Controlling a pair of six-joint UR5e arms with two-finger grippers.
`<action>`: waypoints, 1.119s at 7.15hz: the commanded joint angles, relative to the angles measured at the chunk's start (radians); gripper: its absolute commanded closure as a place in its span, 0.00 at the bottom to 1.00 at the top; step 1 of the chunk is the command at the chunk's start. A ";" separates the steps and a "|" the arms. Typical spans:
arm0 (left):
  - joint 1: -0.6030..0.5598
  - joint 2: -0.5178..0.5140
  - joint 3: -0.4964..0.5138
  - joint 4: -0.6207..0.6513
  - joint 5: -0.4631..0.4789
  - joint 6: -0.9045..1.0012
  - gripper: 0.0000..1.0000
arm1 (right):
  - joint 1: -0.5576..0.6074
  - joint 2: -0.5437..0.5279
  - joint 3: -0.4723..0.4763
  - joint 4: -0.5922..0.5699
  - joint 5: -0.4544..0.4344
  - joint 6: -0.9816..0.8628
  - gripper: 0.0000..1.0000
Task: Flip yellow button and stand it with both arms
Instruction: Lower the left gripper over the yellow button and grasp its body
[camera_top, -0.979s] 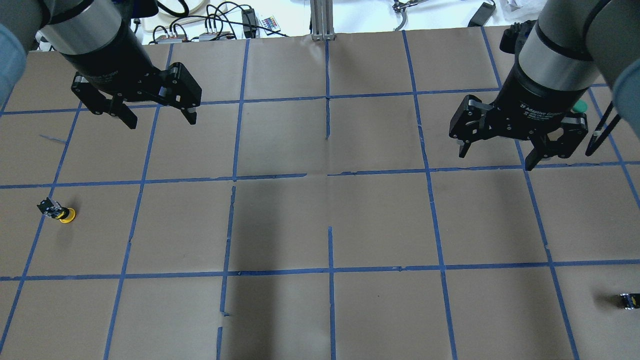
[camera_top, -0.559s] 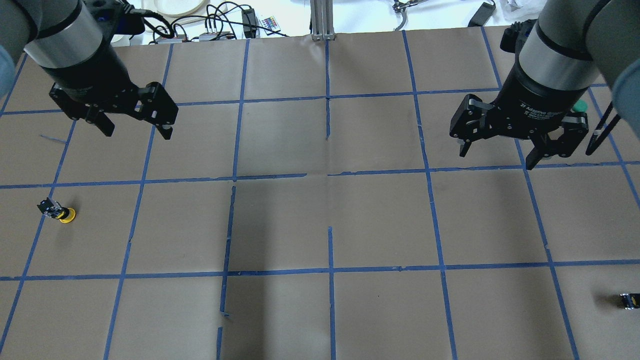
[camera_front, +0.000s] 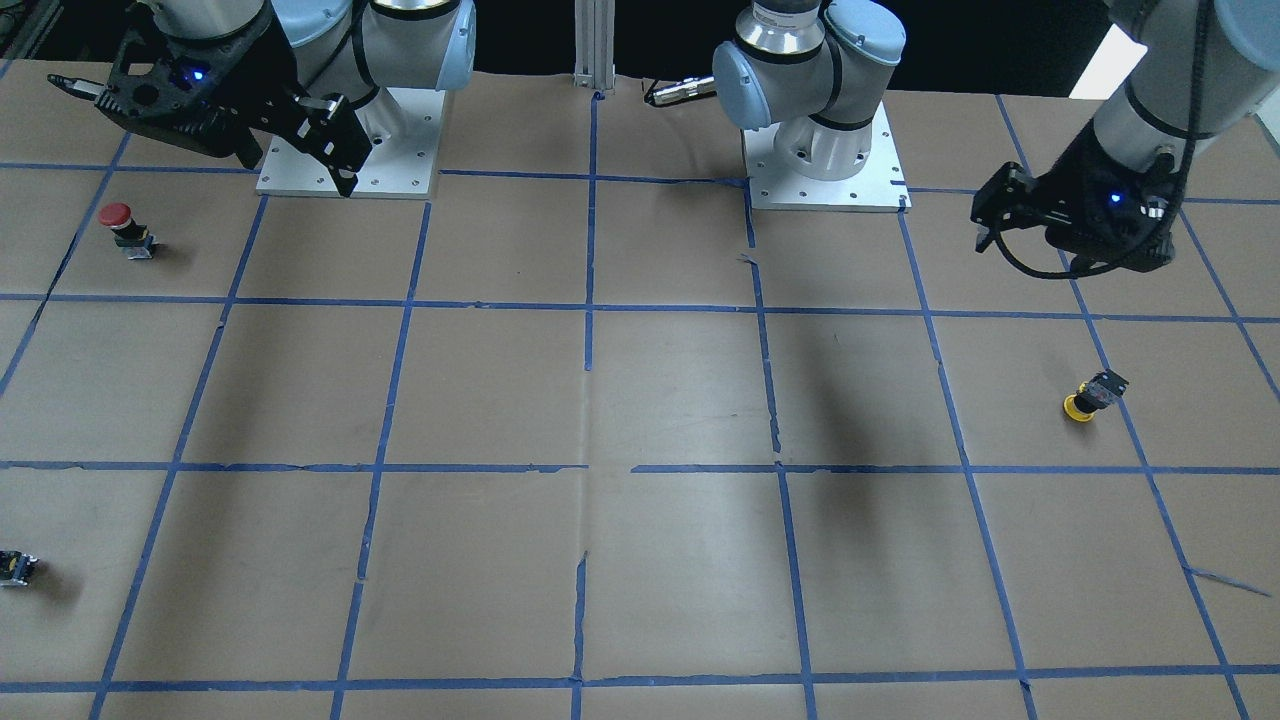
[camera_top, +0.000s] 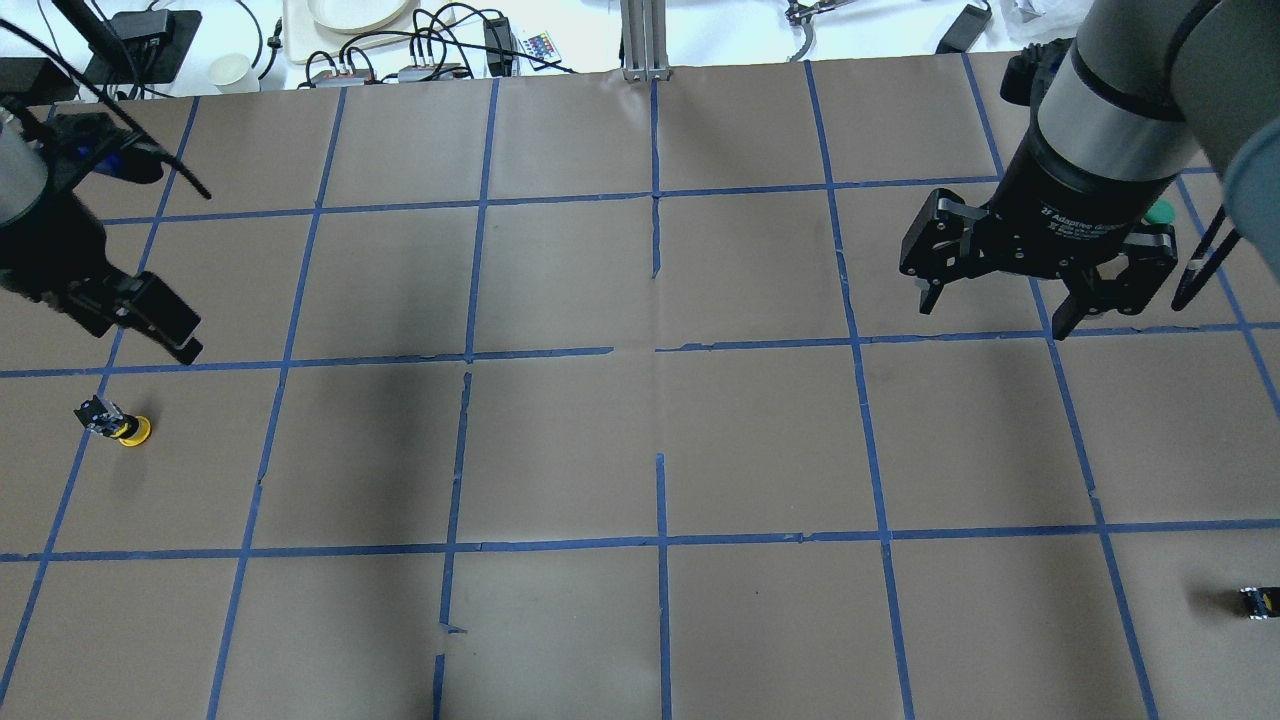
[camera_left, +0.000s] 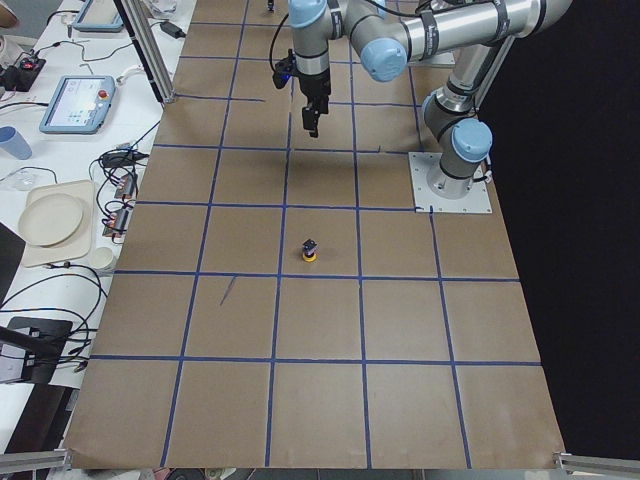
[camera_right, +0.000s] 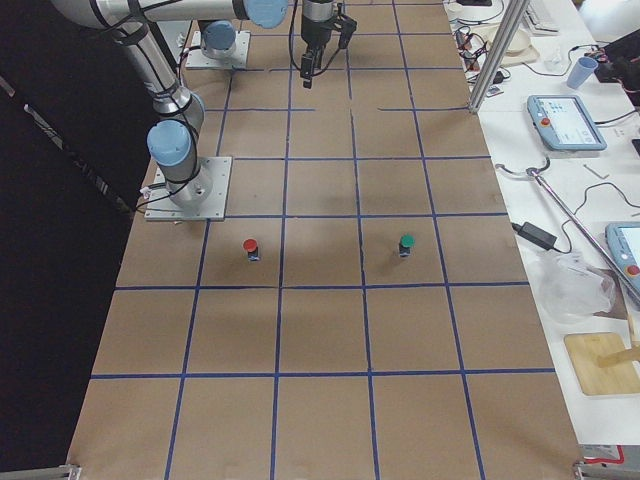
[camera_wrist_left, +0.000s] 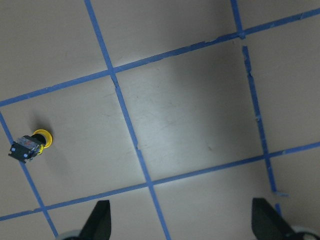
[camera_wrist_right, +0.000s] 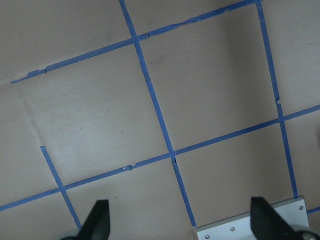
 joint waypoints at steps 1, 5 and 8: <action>0.170 -0.037 -0.144 0.273 -0.008 0.273 0.00 | 0.000 0.000 0.001 0.002 0.000 0.001 0.00; 0.356 -0.272 -0.106 0.443 -0.097 0.586 0.00 | 0.002 0.000 0.001 0.005 -0.001 0.001 0.00; 0.352 -0.347 -0.096 0.452 -0.091 0.665 0.00 | 0.002 0.000 0.001 0.005 -0.001 0.001 0.00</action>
